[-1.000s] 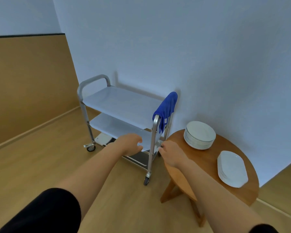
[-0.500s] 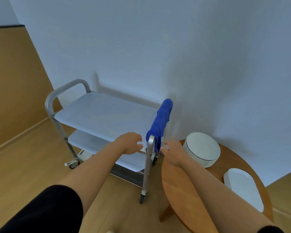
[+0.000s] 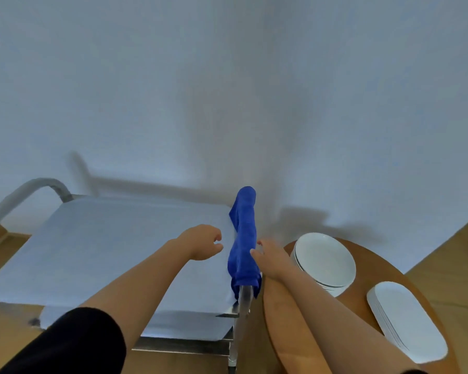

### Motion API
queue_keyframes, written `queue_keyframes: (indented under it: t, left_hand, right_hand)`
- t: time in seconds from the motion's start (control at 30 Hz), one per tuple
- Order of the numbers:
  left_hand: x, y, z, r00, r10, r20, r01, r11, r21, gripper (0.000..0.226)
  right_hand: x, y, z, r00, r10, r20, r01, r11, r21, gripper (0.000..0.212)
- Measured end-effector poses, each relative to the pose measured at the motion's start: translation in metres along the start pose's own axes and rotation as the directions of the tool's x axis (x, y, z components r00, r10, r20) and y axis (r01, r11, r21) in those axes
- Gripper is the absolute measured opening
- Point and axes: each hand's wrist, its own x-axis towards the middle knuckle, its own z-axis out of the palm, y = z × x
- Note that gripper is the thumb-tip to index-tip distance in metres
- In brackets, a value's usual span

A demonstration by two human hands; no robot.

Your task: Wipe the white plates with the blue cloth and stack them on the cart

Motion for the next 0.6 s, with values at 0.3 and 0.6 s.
queue_keyframes:
  t: [0.3, 0.6]
  left_hand:
    - [0.053, -0.038, -0.001, 0.996, 0.059, 0.066, -0.055, 0.996, -0.066, 0.04]
    - [0.083, -0.048, 0.005, 0.993, 0.053, 0.108, -0.039, 0.992, -0.121, 0.039]
  right_hand:
    - [0.049, -0.015, 0.015, 0.996, 0.072, -0.058, -0.073, 0.997, -0.025, 0.04]
    - [0.083, -0.012, 0.033, 0.979, 0.201, -0.014, -0.201, 0.979, 0.03, 0.062]
